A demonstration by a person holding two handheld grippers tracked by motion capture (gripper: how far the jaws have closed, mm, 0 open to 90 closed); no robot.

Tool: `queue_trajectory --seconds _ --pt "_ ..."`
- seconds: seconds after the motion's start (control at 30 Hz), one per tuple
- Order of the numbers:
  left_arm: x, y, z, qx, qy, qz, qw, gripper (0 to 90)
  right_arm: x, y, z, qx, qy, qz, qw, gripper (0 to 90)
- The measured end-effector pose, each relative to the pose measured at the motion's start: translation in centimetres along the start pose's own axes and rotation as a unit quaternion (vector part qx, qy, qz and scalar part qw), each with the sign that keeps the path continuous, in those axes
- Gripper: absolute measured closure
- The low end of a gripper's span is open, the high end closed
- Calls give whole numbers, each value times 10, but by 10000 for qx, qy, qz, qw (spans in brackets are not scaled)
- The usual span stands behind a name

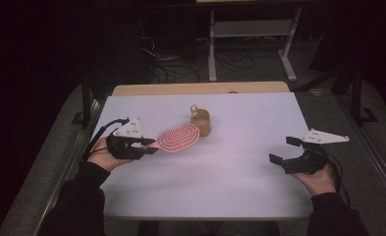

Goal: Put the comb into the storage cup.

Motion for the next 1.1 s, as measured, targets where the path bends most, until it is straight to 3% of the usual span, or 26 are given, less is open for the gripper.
queue_trajectory --seconds 0.43,1.1 --pt "5 16 3 52 87 273 9996 696 5 11 -16 -154 220 -173 9995 0" --pt "5 29 -4 38 257 627 9977 696 20 43 -42 -374 648 -373 9965 0"
Point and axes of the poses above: each handheld gripper's, and its own axes: x roughly forward along the jaws, y roughly out of its top, z roughly to its right, the point moved 4 cm from there along x, roughly forward along the jaws, and after that the axes turned 9 degrees about x, right-handed, at the moved point
